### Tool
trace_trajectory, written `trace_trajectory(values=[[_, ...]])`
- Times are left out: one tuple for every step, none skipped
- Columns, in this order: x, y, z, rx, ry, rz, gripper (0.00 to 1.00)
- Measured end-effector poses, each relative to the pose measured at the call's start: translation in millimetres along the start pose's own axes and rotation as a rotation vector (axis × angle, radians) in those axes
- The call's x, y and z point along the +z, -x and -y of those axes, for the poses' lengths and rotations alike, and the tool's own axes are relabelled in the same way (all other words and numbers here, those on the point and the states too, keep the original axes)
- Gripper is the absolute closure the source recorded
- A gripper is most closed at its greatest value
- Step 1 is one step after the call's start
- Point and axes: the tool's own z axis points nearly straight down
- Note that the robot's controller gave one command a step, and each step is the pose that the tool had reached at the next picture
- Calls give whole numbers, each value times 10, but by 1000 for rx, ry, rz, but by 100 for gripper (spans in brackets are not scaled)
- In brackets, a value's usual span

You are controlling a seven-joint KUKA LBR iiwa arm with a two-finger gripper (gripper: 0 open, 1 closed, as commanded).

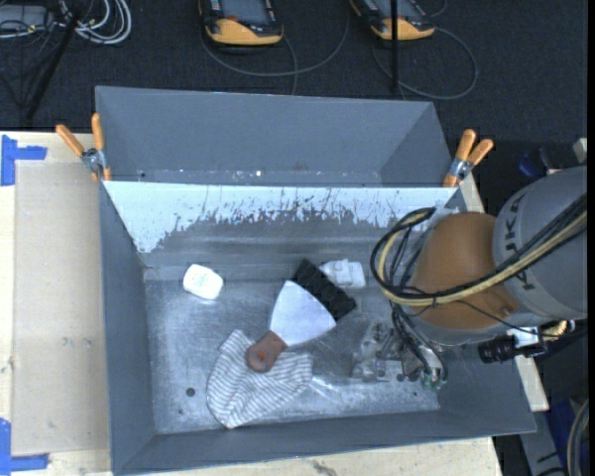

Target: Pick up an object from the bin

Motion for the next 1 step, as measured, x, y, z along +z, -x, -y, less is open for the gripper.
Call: trace_trajectory(values=[[0,0,-1,-1,0,0,100]])
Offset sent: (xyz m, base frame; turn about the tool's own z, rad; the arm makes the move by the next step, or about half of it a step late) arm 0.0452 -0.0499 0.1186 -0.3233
